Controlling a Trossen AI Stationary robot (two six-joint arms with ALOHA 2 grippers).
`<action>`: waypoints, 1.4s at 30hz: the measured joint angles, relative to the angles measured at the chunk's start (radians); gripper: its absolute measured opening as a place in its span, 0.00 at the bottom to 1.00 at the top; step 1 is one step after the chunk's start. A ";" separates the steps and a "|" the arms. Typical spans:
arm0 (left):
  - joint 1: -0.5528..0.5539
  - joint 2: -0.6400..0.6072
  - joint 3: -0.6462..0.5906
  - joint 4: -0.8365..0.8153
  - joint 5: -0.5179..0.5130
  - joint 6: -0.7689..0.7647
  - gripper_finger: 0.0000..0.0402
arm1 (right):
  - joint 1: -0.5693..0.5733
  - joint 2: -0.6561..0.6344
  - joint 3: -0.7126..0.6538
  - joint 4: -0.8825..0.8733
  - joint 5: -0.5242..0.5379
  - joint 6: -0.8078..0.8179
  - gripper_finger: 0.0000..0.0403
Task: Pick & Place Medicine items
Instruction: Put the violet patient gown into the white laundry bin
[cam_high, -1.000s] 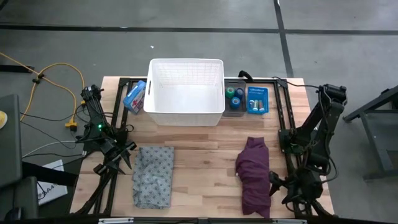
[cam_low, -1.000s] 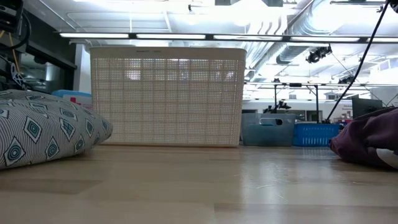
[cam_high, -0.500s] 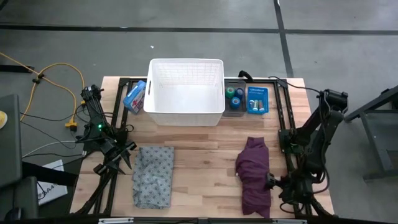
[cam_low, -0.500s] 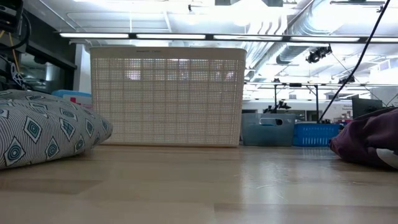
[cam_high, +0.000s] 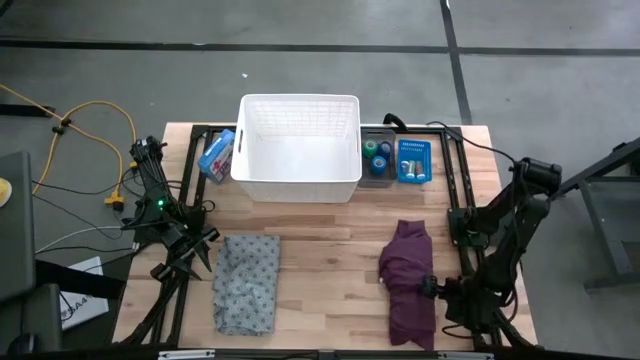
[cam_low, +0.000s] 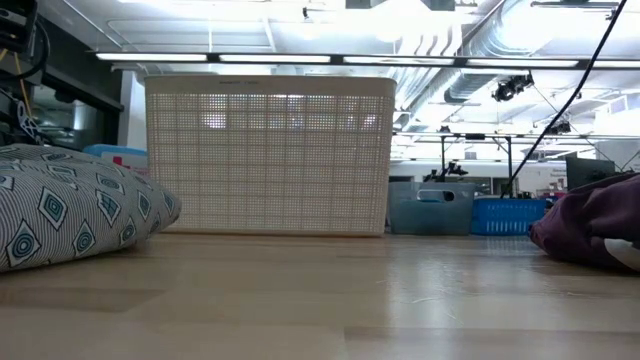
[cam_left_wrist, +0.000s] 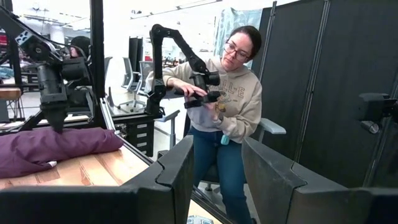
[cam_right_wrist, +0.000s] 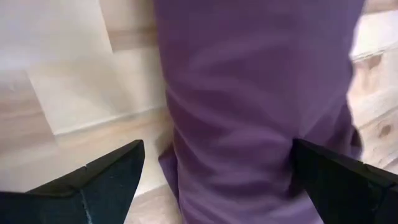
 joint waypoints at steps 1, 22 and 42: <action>0.000 0.000 0.000 0.000 0.000 0.000 0.32 | 0.000 0.013 0.000 -0.003 0.005 0.000 0.97; 0.000 0.000 0.000 0.000 0.000 0.000 0.32 | -0.001 0.121 0.000 0.024 0.203 -0.028 0.97; 0.000 0.000 0.000 0.000 0.000 0.000 0.32 | -0.069 0.125 -0.035 0.148 0.233 -0.046 0.73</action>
